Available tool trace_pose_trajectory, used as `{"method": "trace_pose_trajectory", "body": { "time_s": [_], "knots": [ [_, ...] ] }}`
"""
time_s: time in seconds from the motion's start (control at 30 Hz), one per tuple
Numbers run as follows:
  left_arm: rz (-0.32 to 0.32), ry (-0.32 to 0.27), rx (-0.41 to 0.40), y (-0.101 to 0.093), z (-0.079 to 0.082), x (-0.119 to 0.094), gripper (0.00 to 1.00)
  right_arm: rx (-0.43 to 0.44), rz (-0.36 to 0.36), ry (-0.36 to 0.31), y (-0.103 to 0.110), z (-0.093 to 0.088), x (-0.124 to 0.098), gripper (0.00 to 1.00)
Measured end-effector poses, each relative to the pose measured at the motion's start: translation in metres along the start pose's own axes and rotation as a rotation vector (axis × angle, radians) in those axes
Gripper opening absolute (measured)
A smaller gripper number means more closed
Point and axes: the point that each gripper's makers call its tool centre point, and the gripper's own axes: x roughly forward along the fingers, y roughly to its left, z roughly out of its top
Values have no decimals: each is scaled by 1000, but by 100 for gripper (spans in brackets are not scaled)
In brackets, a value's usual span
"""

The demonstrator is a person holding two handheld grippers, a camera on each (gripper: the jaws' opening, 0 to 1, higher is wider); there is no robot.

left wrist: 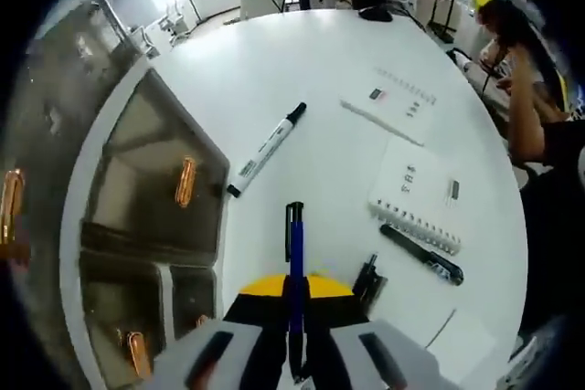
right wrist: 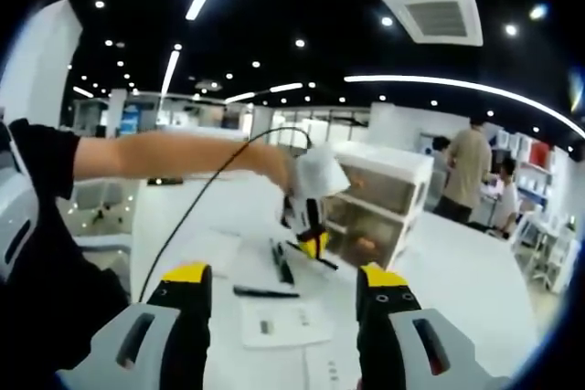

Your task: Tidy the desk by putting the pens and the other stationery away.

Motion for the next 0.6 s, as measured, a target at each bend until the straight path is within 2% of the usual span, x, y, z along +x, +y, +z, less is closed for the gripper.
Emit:
{"method": "trace_pose_trajectory", "body": {
  "time_s": [0.23, 0.27, 0.47, 0.6],
  "knots": [
    [46, -43, -7, 2, 5, -25, 6, 1, -2, 4, 1, -2, 0, 61],
    [69, -71, -23, 4, 8, -33, 6, 1, -2, 4, 1, -2, 0, 61],
    [118, -195, -69, 5, 15, -69, 6, 1, -2, 8, 2, -2, 1, 61],
    [176, -308, -91, 3, 18, -95, 6, -2, 0, 6, 4, -1, 0, 61]
  ]
}}
